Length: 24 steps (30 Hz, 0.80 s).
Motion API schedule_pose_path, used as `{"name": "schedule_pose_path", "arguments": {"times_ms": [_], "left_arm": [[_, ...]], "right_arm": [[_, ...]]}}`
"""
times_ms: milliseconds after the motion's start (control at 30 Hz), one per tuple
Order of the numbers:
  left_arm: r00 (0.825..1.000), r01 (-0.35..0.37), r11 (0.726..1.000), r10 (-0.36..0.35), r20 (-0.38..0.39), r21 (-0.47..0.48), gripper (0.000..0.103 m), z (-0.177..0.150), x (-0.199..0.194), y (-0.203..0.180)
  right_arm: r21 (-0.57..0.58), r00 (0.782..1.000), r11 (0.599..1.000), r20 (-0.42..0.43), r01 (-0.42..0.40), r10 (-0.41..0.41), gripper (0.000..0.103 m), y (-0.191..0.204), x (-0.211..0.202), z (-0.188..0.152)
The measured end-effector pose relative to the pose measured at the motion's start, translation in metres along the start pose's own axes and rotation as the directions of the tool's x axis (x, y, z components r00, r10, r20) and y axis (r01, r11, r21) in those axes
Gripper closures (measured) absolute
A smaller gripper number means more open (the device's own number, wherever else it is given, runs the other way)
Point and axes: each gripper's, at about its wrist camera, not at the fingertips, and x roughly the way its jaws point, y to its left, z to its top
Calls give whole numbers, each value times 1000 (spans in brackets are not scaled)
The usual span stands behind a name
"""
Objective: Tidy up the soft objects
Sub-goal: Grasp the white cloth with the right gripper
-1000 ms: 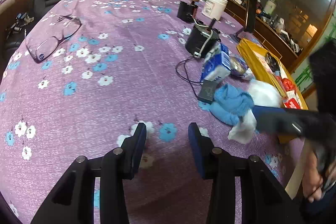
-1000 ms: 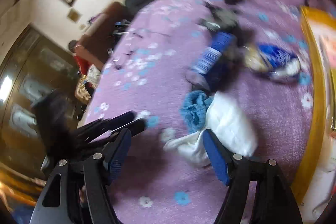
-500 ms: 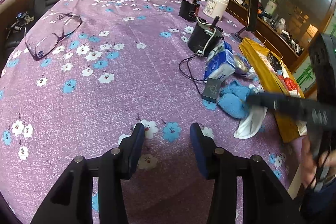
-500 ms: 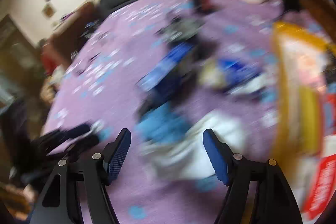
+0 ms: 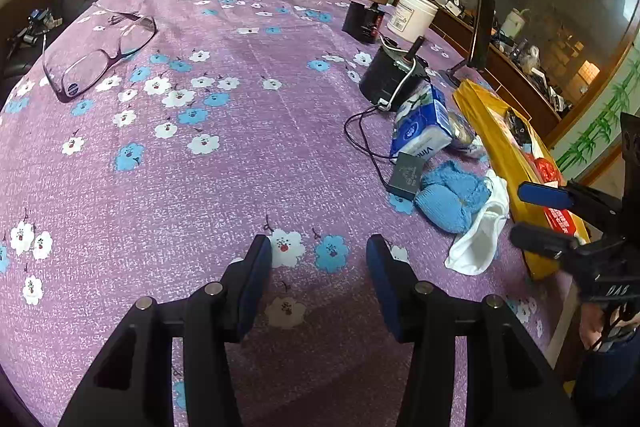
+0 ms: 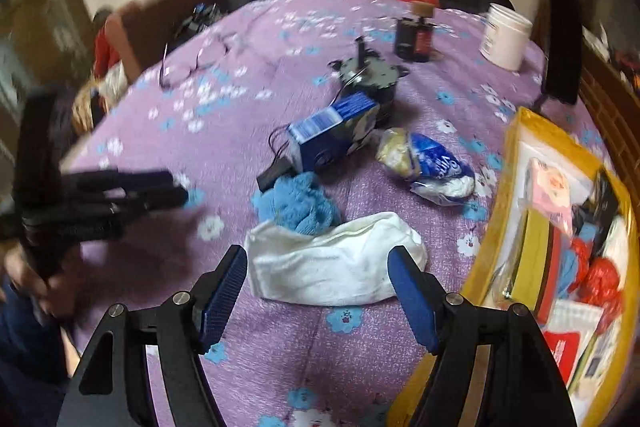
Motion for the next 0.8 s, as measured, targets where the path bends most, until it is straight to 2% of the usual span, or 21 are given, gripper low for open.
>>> {"name": "schedule_pose_path", "arguments": {"times_ms": [167, 267, 333, 400, 433, 500, 733, 800], "left_arm": [[1000, -8, 997, 7, 13, 76, 54, -3, -1, -15], [1000, -15, 992, 13, 17, 126, 52, -5, -1, -24], [1000, -20, 991, 18, 14, 135, 51, -5, 0, -25], [1000, -18, 992, 16, 12, 128, 51, -5, 0, -24], [1000, -16, 992, 15, 10, 121, 51, -4, 1, -22], [1000, -16, 993, 15, 7, 115, 51, -3, 1, -21], [1000, -17, 994, 16, 5, 109, 51, -3, 1, -19], [1000, -17, 994, 17, 5, 106, 51, -3, 1, -19]], "right_arm": [[-61, 988, 989, -63, 136, -139, 25, -9, 30, 5], [-22, 982, 994, -154, 111, -113, 25, -18, 48, 5], [-24, 984, 995, -144, 99, -102, 27, -16, 49, 2], [-49, 990, 994, -106, 93, -98, 53, -9, 43, -2], [-61, 991, 994, -93, 88, -94, 59, -5, 40, -3], [-74, 995, 995, -67, 68, -73, 86, 3, 31, -7], [-63, 999, 997, -19, -36, 35, 89, 28, 18, -24], [-88, 1000, 996, -17, -8, 6, 85, 38, 20, -29]]}}
